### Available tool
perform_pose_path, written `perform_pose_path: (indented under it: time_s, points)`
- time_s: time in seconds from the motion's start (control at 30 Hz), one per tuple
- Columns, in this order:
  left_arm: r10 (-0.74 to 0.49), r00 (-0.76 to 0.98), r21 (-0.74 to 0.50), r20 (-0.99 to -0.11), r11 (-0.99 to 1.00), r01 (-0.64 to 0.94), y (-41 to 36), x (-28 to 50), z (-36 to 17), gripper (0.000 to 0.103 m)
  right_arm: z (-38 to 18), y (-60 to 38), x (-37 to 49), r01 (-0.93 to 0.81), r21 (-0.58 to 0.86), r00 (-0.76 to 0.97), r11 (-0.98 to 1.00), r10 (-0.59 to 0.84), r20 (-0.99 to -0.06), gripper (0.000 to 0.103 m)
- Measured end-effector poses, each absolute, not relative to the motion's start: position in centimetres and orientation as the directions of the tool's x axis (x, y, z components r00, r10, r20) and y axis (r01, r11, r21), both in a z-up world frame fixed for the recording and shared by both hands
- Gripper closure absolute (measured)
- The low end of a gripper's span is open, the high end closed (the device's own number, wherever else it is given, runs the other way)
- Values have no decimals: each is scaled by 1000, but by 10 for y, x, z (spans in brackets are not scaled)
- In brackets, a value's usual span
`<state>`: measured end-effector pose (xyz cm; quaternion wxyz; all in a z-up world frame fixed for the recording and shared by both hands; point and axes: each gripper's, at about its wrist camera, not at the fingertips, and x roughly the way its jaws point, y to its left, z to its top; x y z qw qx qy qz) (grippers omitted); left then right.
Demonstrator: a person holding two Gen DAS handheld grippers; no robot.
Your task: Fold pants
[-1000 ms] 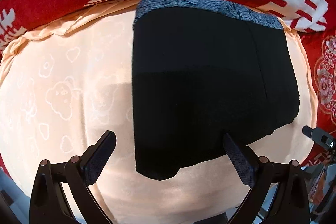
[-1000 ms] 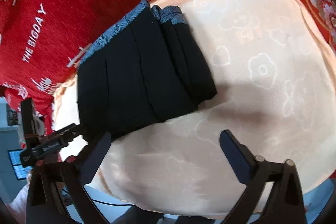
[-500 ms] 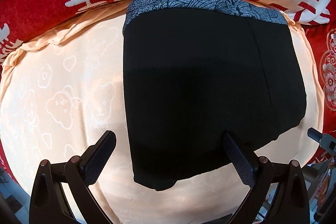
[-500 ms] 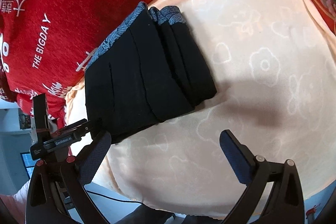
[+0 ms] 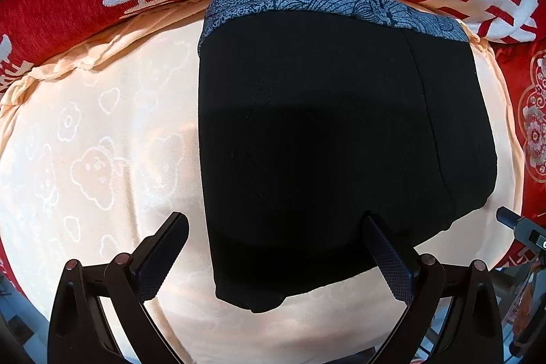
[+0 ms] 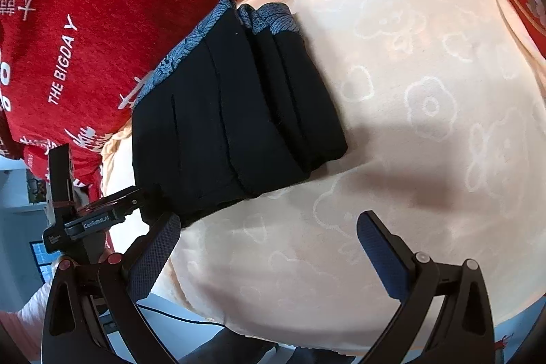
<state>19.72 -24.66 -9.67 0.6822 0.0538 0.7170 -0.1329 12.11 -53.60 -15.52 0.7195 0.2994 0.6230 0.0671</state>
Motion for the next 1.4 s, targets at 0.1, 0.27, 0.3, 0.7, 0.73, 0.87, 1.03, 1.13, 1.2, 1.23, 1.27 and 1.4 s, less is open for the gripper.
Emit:
perform_pose_path:
  time_s: [0.1,0.27,0.3,0.7,0.73,0.87,1.03,1.13,1.2,1.23,1.27,1.4]
  points:
    - [-106,-64,-119,-992,959,258,-243,198,-97,1,-155,-535,122,268,513,214,816,469,-857,0]
    - [-105,-60,-117,-993,959,259,-241,198,-94,1,-153,-530,124,255,514,217,819,469,-856,0]
    - [-105,-60,-117,-993,959,258,-241,198,-93,1,-153,-530,124,256,515,216,818,471,-855,0]
    - [-105,-58,-117,-993,959,259,-241,197,-93,1,-156,-531,121,263,502,197,824,463,-864,0]
    - [-105,-59,-117,-993,959,259,-241,197,-94,1,-156,-532,122,264,500,195,825,463,-865,0]
    - [-105,-59,-116,-993,959,257,-240,197,-94,1,-158,-533,122,265,498,190,825,462,-866,0]
    - [-105,-59,-117,-993,959,259,-240,197,-94,1,-156,-531,123,256,502,192,826,466,-864,0]
    - [-104,-58,-116,-993,959,259,-241,197,-94,1,-156,-531,122,258,503,194,825,466,-863,0]
    - [-103,-57,-115,-993,959,259,-241,197,-94,1,-156,-531,121,261,505,196,823,467,-862,0]
    - [-103,-58,-115,-993,959,258,-241,197,-95,1,-157,-531,120,262,505,196,822,467,-862,0]
    - [-103,-58,-115,-993,959,258,-241,197,-95,1,-157,-532,120,263,504,195,822,467,-863,0]
    - [-106,-58,-118,-993,959,256,-240,197,-95,1,-157,-532,120,263,502,193,824,465,-864,0]
